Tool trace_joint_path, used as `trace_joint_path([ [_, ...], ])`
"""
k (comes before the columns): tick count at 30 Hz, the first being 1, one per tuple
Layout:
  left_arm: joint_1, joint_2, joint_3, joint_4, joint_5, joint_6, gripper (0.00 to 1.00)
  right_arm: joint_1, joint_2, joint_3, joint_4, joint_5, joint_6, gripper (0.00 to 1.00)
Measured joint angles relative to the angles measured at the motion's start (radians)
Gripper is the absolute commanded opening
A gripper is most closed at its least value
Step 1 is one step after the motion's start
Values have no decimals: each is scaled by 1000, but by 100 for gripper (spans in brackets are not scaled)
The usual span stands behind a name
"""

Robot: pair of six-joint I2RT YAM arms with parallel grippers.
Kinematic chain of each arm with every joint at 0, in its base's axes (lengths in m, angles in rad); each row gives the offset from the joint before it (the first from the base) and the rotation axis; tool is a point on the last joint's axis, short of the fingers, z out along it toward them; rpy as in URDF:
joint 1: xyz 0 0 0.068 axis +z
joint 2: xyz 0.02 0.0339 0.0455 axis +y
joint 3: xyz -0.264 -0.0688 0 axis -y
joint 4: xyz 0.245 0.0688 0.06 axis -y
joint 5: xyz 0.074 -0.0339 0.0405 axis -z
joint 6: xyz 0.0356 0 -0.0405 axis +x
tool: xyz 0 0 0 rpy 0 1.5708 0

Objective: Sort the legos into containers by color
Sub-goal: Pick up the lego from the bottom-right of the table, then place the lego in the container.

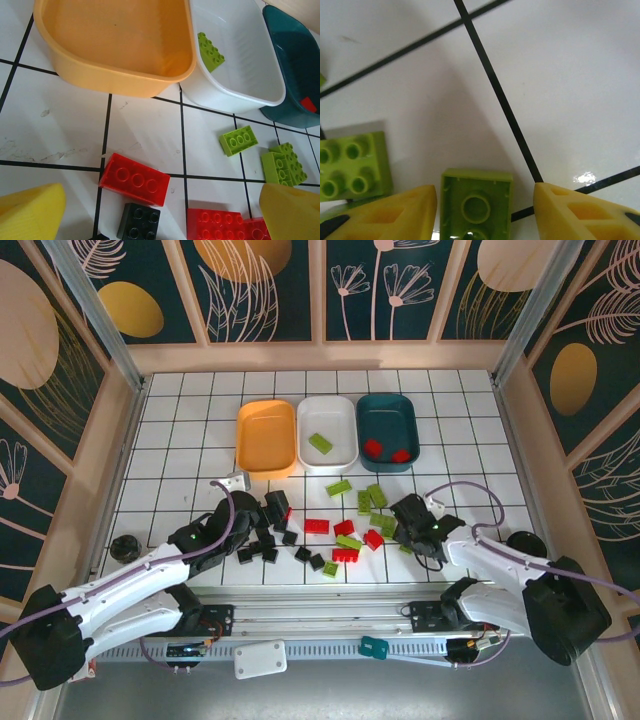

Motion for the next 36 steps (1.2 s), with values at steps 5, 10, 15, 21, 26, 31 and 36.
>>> trace_joint_path([
  [5,0,0,0,0,0,0,99,0,35,9,-3,6,-7,44],
  [10,0,0,0,0,0,0,99,-10,47,25,-23,9,-15,26],
  [15,0,-1,0,-5,-1,0,99,-17,23,61,-31,-4,-70,22],
  [21,0,-16,0,-34,-14,0,99,-14,-41,269,55,-59,-223,22],
  [26,0,-37,0,-61,-27,-5,99,13,98,419,285,-187,-345,22],
  [31,0,-54,0,-95,-29,-22,99,36,435,617,427,-262,-428,22],
  [36,0,-71,1,-126,-29,-40,99,36,716,823,448,-250,-487,23],
])
